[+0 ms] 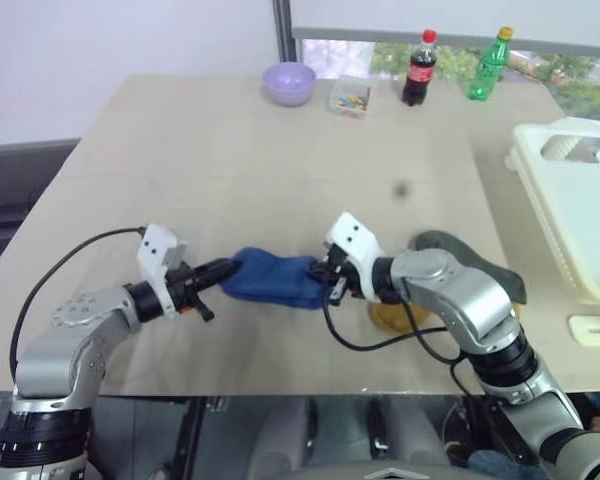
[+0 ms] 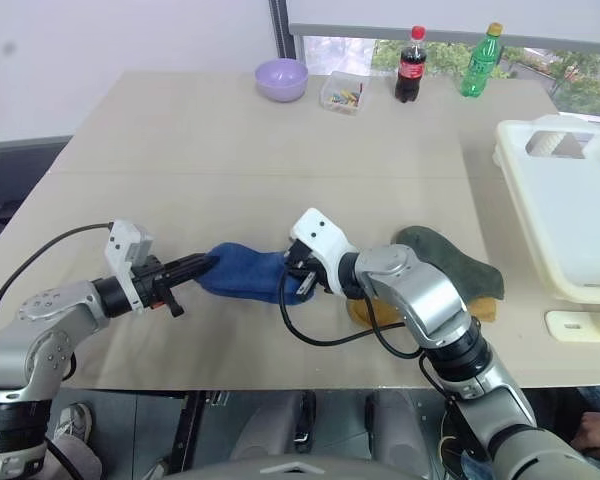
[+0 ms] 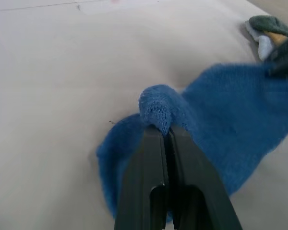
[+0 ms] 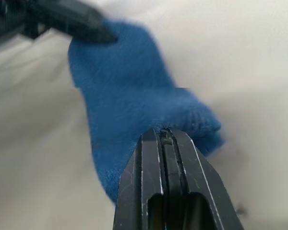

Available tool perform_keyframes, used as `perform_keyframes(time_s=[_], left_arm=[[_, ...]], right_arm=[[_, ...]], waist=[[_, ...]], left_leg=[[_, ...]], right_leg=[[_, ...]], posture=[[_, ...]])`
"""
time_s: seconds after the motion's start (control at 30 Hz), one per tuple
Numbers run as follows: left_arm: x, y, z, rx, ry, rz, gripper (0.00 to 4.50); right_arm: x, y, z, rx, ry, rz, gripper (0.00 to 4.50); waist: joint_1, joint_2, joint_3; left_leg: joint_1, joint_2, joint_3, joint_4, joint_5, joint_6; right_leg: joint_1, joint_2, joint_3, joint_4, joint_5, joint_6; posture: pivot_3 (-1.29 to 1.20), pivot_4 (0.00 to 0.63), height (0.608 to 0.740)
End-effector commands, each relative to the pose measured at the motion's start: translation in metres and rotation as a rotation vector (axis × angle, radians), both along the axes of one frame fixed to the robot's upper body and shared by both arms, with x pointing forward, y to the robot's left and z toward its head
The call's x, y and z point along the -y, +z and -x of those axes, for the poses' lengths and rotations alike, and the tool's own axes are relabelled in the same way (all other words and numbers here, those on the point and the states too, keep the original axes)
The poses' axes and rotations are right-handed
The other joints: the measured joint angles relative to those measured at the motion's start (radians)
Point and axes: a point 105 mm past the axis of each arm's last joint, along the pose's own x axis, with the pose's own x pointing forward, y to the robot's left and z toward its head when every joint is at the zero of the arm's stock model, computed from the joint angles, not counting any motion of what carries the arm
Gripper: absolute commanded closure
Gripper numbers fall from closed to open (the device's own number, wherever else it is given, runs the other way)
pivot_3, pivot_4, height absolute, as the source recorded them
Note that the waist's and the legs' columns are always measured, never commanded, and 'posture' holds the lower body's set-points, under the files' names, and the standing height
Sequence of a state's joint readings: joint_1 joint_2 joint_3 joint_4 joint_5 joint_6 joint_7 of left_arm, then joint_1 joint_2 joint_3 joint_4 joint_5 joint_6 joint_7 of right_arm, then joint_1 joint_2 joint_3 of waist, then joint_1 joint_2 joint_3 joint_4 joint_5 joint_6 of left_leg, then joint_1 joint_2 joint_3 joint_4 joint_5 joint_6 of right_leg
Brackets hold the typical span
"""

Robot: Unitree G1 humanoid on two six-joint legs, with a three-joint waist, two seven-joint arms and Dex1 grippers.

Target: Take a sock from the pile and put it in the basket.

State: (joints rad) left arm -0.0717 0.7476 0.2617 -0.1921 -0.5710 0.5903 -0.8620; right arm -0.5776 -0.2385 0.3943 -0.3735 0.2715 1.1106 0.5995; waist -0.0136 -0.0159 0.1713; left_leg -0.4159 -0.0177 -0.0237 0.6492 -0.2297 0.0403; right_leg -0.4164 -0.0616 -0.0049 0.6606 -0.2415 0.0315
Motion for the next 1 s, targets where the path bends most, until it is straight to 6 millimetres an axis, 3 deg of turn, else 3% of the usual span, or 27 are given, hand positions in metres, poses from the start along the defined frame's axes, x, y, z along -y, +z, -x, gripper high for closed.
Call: perform_keyframes(time_s=[0.03,0.07,0.1,0.2,0.27,0.3,0.37,0.53,0.73,0.87,1.0], left_arm=[[0.004,0.007,-0.006,0.039,-0.030,-0.024,4.50],[0.005,0.006,-0.008,0.041,-0.034,-0.026,4.50],[0.005,0.005,-0.009,0.043,-0.037,-0.029,4.17],[0.012,0.003,-0.007,0.031,-0.063,-0.010,3.48],[0.010,-0.001,-0.005,0.043,-0.058,-0.037,2.53],[0.008,-0.002,-0.002,0.042,-0.058,-0.043,2.12],[0.003,0.001,0.003,0.037,-0.054,-0.017,2.12],[-0.011,0.008,0.017,-0.023,-0.062,0.069,2.02],[-0.017,-0.003,0.022,-0.088,-0.061,0.035,2.02],[-0.002,-0.016,0.023,-0.133,-0.072,0.025,2.02],[0.011,-0.029,0.028,-0.192,-0.062,0.030,2.02]], right_arm=[[-0.001,0.009,0.006,0.037,0.018,-0.012,4.47],[0.000,0.005,0.006,0.035,0.017,-0.005,4.47],[0.001,0.003,0.007,0.034,0.016,0.001,4.49],[0.006,-0.006,0.007,0.029,0.012,0.027,3.75],[0.011,-0.007,0.005,0.046,-0.003,0.039,2.74],[0.015,-0.005,0.003,0.061,-0.012,0.038,2.70],[0.022,0.002,-0.001,0.094,-0.027,0.030,2.70],[0.034,0.018,0.000,0.162,0.019,0.006,4.46],[0.014,0.026,0.001,0.229,0.155,-0.038,4.46],[0.001,0.015,-0.009,0.233,0.195,-0.036,4.46],[-0.007,-0.010,-0.020,0.230,0.248,0.028,4.46]], waist=[[0.000,0.000,0.000],[0.000,0.000,0.000],[0.000,0.000,0.000],[-0.001,0.000,0.000],[-0.001,0.000,0.000],[-0.002,0.000,0.000],[-0.003,0.000,0.000],[0.000,0.000,0.000],[-0.001,0.000,0.000],[-0.001,0.000,0.000],[0.000,0.000,0.000]], left_leg=[[0.000,0.000,0.000,0.000,0.000,0.000],[0.000,0.000,0.000,0.000,0.000,0.000],[0.000,0.000,0.000,0.000,0.000,0.000],[0.000,0.000,0.000,-0.001,0.000,0.000],[-0.001,0.000,0.000,-0.001,0.000,0.000],[-0.001,0.000,0.000,-0.001,0.000,0.000],[-0.001,0.000,0.000,-0.001,0.000,0.000],[-0.001,0.000,0.000,-0.001,0.000,0.000],[-0.001,0.000,0.000,-0.001,0.000,0.000],[0.000,0.000,0.000,-0.001,0.000,0.000],[0.000,0.000,0.000,-0.001,0.000,0.000]], right_leg=[[0.000,0.000,0.000,0.000,0.000,0.000],[0.000,0.000,0.000,0.000,0.000,0.000],[0.000,0.000,0.000,0.000,0.000,0.000],[0.000,0.000,0.000,0.000,0.000,0.000],[0.000,0.000,0.000,0.000,0.000,0.000],[0.000,0.000,0.000,0.000,0.000,0.000],[0.000,0.000,0.000,0.000,0.000,0.000],[0.000,0.000,0.000,-0.001,0.000,0.000],[0.000,0.000,0.000,-0.001,0.000,0.000],[0.002,0.000,-0.001,-0.001,0.000,0.000],[0.002,0.000,-0.001,-0.002,0.000,0.000]], posture=[[0.00,0.150,0.740],[0.00,0.150,0.740],[0.00,0.150,0.740],[0.00,0.150,0.740],[0.00,0.150,0.740],[0.00,0.150,0.740],[0.00,0.150,0.740],[0.00,0.150,0.740],[0.00,0.150,0.740],[0.00,0.150,0.740],[0.00,0.150,0.740]])
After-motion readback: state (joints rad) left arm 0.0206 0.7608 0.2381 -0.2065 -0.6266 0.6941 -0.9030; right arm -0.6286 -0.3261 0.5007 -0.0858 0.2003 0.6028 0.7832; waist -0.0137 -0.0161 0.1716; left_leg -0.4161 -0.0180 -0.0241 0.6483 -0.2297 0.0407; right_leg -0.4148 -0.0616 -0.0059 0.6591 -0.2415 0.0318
